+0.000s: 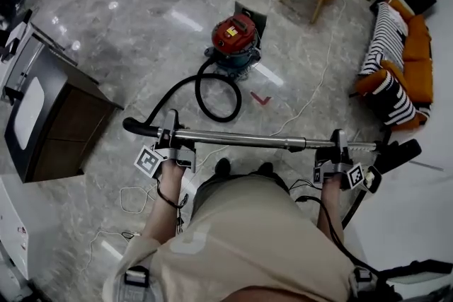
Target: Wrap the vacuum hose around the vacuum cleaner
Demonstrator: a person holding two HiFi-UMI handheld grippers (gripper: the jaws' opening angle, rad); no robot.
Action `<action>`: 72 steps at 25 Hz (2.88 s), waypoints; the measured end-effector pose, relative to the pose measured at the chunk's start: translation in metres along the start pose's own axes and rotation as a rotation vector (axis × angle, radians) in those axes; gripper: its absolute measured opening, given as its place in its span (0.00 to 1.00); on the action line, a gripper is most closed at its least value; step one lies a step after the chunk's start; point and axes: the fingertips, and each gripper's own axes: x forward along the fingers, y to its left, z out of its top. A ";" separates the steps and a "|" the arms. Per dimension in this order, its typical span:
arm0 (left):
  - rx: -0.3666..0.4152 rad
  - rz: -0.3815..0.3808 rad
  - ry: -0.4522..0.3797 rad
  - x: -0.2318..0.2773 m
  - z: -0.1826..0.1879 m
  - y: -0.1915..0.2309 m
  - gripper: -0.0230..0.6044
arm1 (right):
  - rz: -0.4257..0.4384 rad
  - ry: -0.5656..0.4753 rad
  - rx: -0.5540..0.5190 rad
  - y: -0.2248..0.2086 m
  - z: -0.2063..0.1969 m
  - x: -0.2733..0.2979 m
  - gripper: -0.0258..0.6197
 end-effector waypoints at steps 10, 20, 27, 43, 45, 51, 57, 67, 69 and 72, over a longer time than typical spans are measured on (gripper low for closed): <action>0.021 0.094 -0.118 0.031 -0.042 0.019 0.13 | 0.054 0.134 0.021 -0.032 0.057 0.089 0.19; 0.096 0.263 -0.236 0.074 -0.153 0.037 0.13 | 0.056 0.288 0.096 -0.077 0.170 0.165 0.18; 0.112 0.261 -0.252 0.103 -0.199 0.036 0.16 | 0.026 0.304 0.131 -0.096 0.218 0.210 0.18; 0.271 0.206 0.088 0.213 -0.261 0.063 0.36 | -0.034 0.220 0.120 -0.118 0.281 0.299 0.18; 0.243 0.212 0.054 0.224 -0.249 0.070 0.36 | -0.033 0.246 0.101 -0.116 0.271 0.329 0.18; 0.177 0.227 0.017 0.266 -0.214 0.095 0.36 | -0.046 0.318 0.038 -0.108 0.241 0.414 0.18; 0.142 0.177 -0.042 0.304 -0.186 0.095 0.35 | 0.034 0.404 -0.009 -0.081 0.215 0.501 0.18; 0.105 0.200 -0.091 0.338 -0.219 0.120 0.36 | 0.078 0.577 0.037 -0.112 0.185 0.653 0.18; 0.120 0.207 -0.138 0.344 -0.219 0.114 0.36 | 0.090 0.624 0.062 -0.115 0.173 0.676 0.18; 0.104 0.216 -0.126 0.356 -0.241 0.111 0.36 | 0.085 0.658 0.084 -0.119 0.171 0.708 0.18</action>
